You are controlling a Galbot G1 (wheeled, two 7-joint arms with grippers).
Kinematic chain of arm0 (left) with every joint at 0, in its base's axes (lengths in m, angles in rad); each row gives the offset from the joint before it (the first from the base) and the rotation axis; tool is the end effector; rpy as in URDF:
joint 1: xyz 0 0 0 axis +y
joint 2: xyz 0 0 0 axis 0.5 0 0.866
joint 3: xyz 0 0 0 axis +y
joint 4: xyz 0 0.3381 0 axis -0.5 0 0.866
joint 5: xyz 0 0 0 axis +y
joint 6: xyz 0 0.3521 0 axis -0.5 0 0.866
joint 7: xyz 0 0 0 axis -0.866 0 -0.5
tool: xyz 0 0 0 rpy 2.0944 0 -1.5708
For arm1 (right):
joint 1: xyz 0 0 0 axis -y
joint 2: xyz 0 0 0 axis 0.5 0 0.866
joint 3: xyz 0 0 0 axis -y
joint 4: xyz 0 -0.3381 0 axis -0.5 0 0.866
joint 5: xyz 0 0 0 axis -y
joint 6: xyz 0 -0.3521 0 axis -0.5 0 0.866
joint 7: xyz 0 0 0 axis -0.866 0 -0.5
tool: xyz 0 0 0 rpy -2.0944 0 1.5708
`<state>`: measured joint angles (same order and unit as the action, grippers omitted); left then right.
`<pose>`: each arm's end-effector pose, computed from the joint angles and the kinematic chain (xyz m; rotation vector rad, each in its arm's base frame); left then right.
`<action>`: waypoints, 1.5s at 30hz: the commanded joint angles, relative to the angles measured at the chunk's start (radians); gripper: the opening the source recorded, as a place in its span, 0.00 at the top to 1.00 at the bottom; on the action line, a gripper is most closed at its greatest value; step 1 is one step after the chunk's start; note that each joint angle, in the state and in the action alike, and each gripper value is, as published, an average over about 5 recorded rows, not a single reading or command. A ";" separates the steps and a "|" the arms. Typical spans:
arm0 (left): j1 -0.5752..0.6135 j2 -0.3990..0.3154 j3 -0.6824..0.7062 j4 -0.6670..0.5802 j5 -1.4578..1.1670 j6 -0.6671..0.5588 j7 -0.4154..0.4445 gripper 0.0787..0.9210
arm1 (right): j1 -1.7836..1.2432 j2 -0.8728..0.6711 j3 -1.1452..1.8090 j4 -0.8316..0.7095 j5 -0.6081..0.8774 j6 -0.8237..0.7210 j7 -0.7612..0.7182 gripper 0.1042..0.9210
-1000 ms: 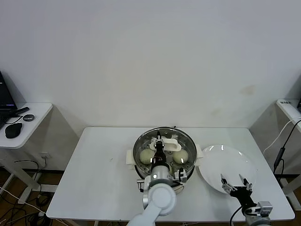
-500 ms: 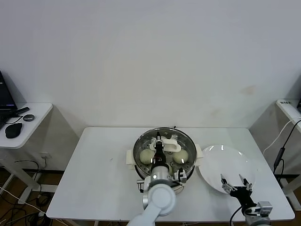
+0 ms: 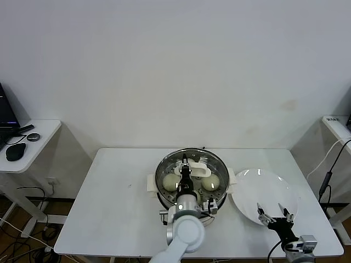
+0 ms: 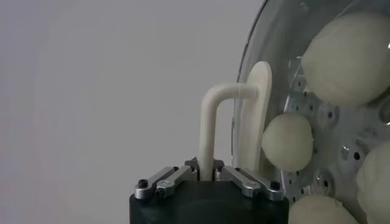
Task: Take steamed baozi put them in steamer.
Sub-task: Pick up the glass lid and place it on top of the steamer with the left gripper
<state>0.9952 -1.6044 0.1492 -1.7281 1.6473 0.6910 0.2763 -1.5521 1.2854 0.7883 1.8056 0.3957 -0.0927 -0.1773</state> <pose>0.2859 -0.2261 -0.2610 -0.0434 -2.2689 -2.1012 0.1826 -0.1581 -0.3529 -0.0096 -2.8575 -0.0960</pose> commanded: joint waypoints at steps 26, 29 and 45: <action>0.003 0.004 0.019 -0.029 0.003 -0.004 0.043 0.88 | 0.003 0.002 0.000 0.001 -0.004 0.002 -0.001 0.12; 0.027 0.007 0.023 -0.090 -0.004 -0.008 0.089 0.82 | 0.003 0.002 0.001 0.002 -0.004 0.002 0.000 0.12; 0.188 0.094 0.032 -0.407 -0.061 -0.003 0.140 0.28 | -0.001 0.000 0.006 0.012 -0.004 -0.004 0.001 0.12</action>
<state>1.0928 -1.5512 0.1976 -1.9280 1.6125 0.6873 0.3892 -1.5518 1.2854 0.7930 1.8107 0.3910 -0.0915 -0.1767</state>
